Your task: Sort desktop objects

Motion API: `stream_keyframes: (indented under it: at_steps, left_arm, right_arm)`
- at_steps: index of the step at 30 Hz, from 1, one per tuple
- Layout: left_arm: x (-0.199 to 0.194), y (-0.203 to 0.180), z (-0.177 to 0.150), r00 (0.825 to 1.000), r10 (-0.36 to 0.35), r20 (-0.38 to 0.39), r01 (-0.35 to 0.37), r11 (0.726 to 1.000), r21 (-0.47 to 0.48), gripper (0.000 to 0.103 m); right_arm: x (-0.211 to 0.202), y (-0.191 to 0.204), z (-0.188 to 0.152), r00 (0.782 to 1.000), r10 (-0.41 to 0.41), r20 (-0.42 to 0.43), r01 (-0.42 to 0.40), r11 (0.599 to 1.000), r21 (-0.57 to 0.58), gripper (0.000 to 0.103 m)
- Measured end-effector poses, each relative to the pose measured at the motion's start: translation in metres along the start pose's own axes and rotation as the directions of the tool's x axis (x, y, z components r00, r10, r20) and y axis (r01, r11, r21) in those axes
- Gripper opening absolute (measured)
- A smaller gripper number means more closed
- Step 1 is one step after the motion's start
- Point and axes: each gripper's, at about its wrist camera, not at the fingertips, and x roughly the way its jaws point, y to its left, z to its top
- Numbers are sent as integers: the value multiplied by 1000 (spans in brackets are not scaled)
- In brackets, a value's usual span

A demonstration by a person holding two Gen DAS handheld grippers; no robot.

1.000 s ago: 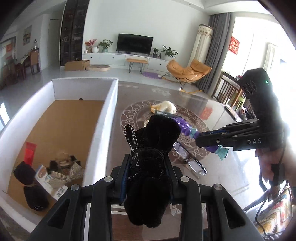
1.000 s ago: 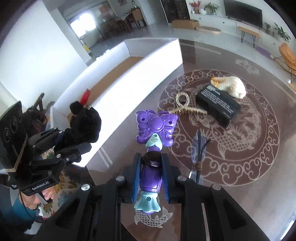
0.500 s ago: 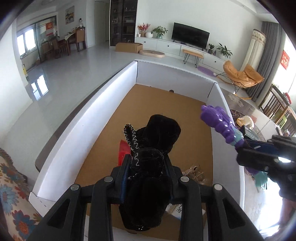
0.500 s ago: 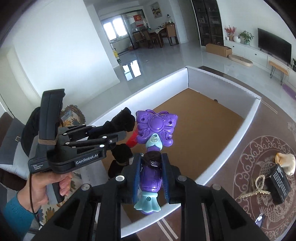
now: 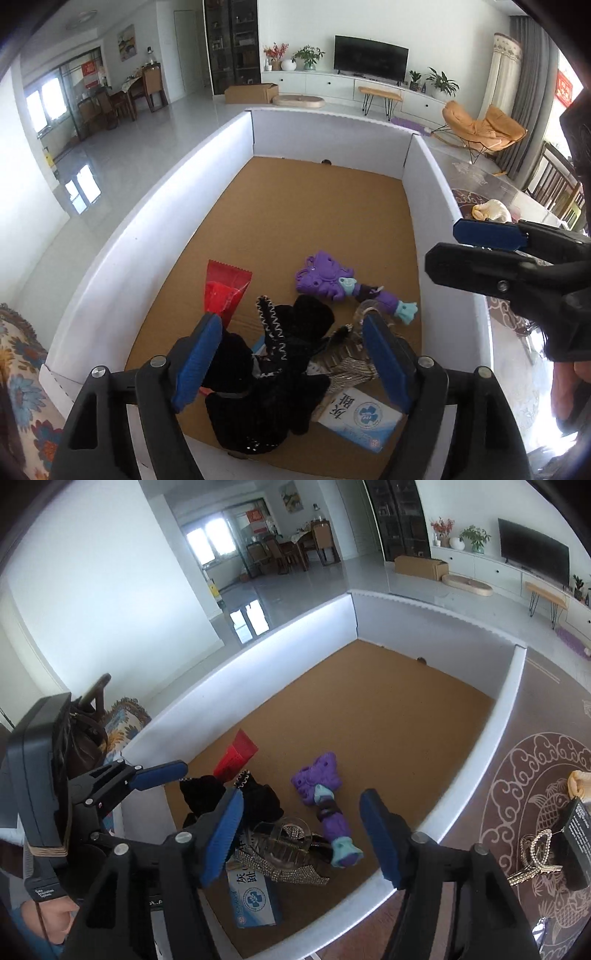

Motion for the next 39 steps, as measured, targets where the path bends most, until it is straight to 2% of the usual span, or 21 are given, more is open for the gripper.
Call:
stream_keyframes:
  at_steps: [2, 5, 7, 8, 10, 11, 12, 14, 16, 19, 22, 24, 29, 32, 39]
  left_arm:
    - [-13, -12, 0, 999, -31, 37, 31, 999, 11, 78]
    - [-33, -46, 1, 992, -101, 81, 96, 994, 57, 78]
    - [-47, -76, -2, 982, -165, 96, 155, 983, 101, 78]
    - [-54, -92, -4, 974, -202, 98, 189, 974, 125, 79]
    - [-66, -125, -11, 956, -279, 95, 260, 950, 174, 87]
    - [-71, -140, -16, 945, -313, 94, 291, 937, 194, 98]
    - [-73, -154, -22, 936, -341, 91, 317, 925, 211, 103]
    - [-64, -179, -33, 925, -374, 62, 351, 907, 234, 103]
    - [-42, -201, -43, 934, -358, 10, 345, 906, 247, 103]
    - [3, -219, -51, 955, -294, -40, 295, 924, 243, 103]
    - [35, -226, -55, 964, -261, -54, 267, 937, 225, 103]
    - [48, -229, -54, 969, -244, -47, 248, 942, 227, 103]
    - [74, -234, -49, 984, -172, -46, 178, 945, 274, 103]
    - [82, -236, -48, 982, -177, -72, 190, 943, 274, 103]
    - [87, -236, -50, 979, -191, -72, 203, 943, 263, 103]
  right_arm:
    - [-28, -8, -9, 997, 0, 73, 0, 1000, 7, 80]
    - [-68, -34, -36, 983, -67, 169, 64, 998, 23, 94]
    - [-91, -59, -62, 971, -133, 198, 127, 991, 40, 95]
    - [-101, -73, -77, 966, -162, 201, 155, 987, 52, 95]
    - [-118, -109, -107, 959, -222, 178, 208, 973, 97, 95]
    - [-127, -128, -123, 954, -251, 162, 232, 965, 125, 95]
    - [-135, -147, -139, 950, -278, 142, 256, 954, 156, 95]
    - [-154, -180, -170, 938, -333, 101, 305, 927, 218, 95]
    - [-170, -205, -197, 928, -368, 59, 339, 899, 277, 95]
    - [-186, -227, -231, 905, -426, -6, 405, 855, 324, 95]
    - [-193, -234, -254, 870, -491, -37, 474, 815, 334, 95]
    - [-194, -233, -262, 855, -517, -41, 501, 803, 324, 95]
    - [-182, -226, -272, 845, -532, -59, 526, 805, 273, 95]
    - [-180, -222, -271, 836, -546, -54, 541, 804, 247, 95]
    - [-179, -228, -272, 837, -543, -66, 538, 797, 276, 99]
